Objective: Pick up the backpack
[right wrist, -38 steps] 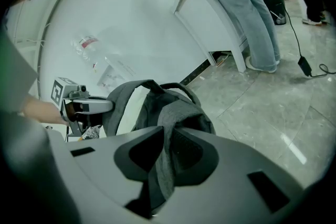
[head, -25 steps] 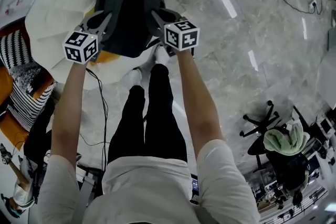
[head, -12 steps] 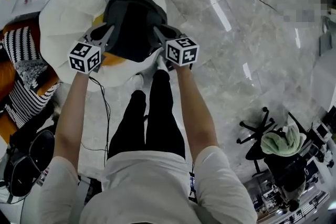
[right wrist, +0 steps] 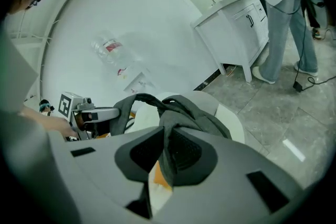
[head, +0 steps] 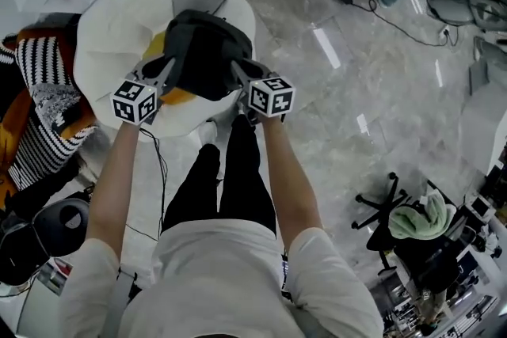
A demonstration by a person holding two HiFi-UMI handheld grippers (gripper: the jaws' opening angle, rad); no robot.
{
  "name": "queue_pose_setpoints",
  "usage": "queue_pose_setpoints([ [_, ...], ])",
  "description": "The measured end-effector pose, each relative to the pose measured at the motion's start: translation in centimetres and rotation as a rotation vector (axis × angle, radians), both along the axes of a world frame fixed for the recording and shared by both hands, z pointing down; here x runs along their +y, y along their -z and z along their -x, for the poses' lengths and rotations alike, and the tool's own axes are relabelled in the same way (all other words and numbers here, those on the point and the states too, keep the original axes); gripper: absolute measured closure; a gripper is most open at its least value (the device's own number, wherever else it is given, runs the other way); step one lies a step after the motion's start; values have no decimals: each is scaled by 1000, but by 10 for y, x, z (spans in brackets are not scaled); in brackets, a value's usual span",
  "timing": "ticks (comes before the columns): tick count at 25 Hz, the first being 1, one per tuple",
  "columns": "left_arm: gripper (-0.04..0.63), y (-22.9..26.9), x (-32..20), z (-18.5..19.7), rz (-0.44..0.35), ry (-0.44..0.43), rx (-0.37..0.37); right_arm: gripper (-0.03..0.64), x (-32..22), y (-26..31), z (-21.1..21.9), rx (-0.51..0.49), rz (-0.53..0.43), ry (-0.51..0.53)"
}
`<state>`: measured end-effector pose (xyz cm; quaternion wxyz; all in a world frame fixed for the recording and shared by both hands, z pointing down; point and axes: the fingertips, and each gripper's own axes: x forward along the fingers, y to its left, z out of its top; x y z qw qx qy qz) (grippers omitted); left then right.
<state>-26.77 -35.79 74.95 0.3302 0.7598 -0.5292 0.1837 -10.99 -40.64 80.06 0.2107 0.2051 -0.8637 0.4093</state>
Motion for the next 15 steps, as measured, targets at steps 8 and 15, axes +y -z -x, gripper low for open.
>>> queue_pose_setpoints([
  [8, 563, 40, 48, 18, -38, 40, 13, 572, 41, 46, 16, -5, -33, 11],
  [15, 563, 65, 88, 40, -67, 53, 20, 572, 80, 72, 34, -2, -46, 12],
])
